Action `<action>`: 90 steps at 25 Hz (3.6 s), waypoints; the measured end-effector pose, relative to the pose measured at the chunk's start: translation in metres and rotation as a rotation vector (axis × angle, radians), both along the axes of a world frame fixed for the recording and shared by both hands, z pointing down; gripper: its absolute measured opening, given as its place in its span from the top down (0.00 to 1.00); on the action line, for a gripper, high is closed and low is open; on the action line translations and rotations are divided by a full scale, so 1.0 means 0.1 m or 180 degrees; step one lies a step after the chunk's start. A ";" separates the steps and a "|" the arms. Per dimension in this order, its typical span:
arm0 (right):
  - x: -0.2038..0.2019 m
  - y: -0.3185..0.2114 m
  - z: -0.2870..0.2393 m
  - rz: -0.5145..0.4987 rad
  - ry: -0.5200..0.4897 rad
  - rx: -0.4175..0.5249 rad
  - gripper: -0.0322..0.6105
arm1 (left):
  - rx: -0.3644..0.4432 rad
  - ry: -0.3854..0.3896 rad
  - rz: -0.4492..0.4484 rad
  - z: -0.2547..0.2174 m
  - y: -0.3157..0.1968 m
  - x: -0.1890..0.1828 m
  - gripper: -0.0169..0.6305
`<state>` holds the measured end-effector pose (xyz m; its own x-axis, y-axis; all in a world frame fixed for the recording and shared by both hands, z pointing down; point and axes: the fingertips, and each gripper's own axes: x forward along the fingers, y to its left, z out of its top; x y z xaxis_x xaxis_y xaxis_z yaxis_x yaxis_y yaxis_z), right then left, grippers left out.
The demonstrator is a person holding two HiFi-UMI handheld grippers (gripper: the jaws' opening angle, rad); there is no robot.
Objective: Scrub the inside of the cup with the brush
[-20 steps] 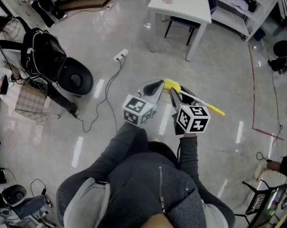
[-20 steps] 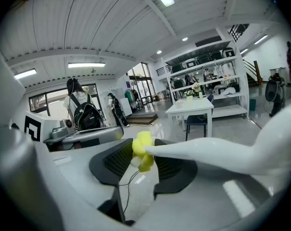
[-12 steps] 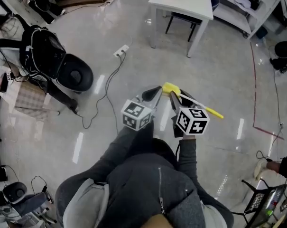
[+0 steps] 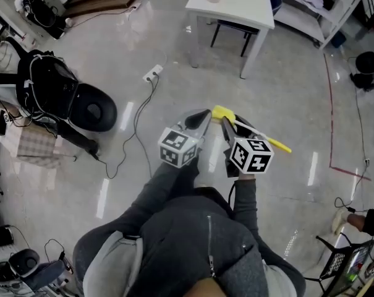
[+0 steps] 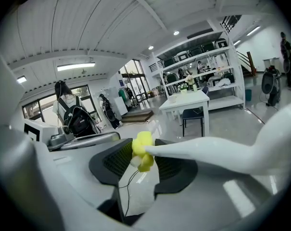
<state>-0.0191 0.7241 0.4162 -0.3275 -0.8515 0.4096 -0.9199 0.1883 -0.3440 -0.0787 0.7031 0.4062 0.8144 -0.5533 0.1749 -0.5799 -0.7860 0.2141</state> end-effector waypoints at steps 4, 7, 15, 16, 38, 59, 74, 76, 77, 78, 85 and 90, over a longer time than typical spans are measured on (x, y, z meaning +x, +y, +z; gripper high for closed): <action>0.07 -0.40 -0.04 0.0028 -0.0011 0.0006 0.71 | 0.0004 0.0004 0.0009 -0.04 -0.43 0.08 0.96; 0.14 -0.70 -0.07 0.0053 -0.0003 -0.0002 0.71 | -0.0045 0.0093 -0.0026 -0.09 -0.77 0.12 0.96; 0.29 -1.36 -0.15 0.0111 0.0046 -0.0023 0.71 | -0.0011 0.0066 0.0058 -0.18 -1.43 0.27 0.96; 0.29 -1.45 -0.16 0.0110 0.0054 -0.0018 0.71 | 0.0003 0.0061 0.0066 -0.19 -1.51 0.28 0.96; 0.08 -3.23 -0.04 -0.0115 0.0216 -0.0077 0.71 | 0.0067 -0.0027 -0.0004 -0.11 -3.24 0.15 0.96; 0.07 -3.71 0.17 -0.0138 0.0238 -0.0315 0.72 | -0.0244 0.0045 -0.0191 0.18 -3.73 0.00 0.96; 0.21 -4.67 0.18 -0.0256 0.0169 -0.0283 0.72 | -0.0206 -0.0003 -0.0271 0.19 -4.52 0.18 0.96; 0.23 -4.79 0.17 -0.0287 0.0175 -0.0268 0.72 | -0.0209 0.0019 -0.0289 0.18 -4.65 0.22 0.96; 0.24 -4.84 0.18 -0.0301 0.0175 -0.0265 0.72 | -0.0219 0.0033 -0.0302 0.18 -4.71 0.23 0.96; 0.25 -4.90 0.18 -0.0307 0.0174 -0.0267 0.72 | -0.0232 0.0040 -0.0312 0.19 -4.77 0.24 0.96; 0.40 -5.26 0.22 -0.0318 0.0178 -0.0306 0.72 | -0.0328 0.0066 -0.0351 0.26 -5.14 0.36 0.96; 0.54 -5.62 0.18 -0.0332 0.0169 -0.0286 0.72 | -0.0279 0.0048 -0.0350 0.19 -5.49 0.49 0.96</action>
